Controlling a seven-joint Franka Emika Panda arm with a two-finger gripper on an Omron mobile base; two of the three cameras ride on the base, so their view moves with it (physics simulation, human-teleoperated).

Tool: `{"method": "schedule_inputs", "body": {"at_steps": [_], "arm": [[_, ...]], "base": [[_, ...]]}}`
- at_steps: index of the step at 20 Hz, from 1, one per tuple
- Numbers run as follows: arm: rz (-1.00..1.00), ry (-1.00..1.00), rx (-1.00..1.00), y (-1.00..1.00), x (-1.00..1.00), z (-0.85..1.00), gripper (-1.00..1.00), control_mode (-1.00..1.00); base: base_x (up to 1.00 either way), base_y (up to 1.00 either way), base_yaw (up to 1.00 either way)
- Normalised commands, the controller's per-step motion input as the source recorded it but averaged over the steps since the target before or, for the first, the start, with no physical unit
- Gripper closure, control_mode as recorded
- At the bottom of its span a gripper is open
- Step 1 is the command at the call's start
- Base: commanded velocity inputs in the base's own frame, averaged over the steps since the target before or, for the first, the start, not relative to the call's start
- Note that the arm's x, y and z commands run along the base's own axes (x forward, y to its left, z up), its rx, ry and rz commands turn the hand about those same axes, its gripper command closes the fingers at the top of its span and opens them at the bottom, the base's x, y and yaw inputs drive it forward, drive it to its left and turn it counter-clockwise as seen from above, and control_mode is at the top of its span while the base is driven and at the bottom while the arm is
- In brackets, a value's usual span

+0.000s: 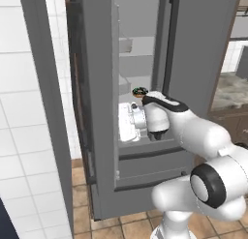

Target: Take the cake and donut from the fridge and place them on the empty tray on the dining counter.

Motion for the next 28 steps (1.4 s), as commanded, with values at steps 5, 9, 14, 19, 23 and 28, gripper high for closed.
{"method": "schedule_inputs", "body": {"at_steps": [5,9,14,19,23,28], "arm": [[-0.14,-0.02,0.06,-1.0,-0.9,0.46,1.0,-1.0],[-0.15,0.05,0.0,-0.98,-0.46,0.53,1.0,-1.0],[-0.23,0.1,0.0,-0.98,-0.32,0.42,1.0,-1.0],[-0.37,0.32,-0.05,-1.0,-0.08,0.6,1.0,-1.0],[-0.48,0.41,-0.07,-0.89,-0.07,0.49,1.0,-1.0],[-0.36,0.26,-0.02,-0.51,-0.26,0.51,1.0,-1.0]], "base": [[0.0,0.0,0.0],[0.0,0.0,0.0],[0.0,0.0,0.0],[0.0,0.0,0.0],[0.0,0.0,0.0],[0.0,0.0,0.0]]}}
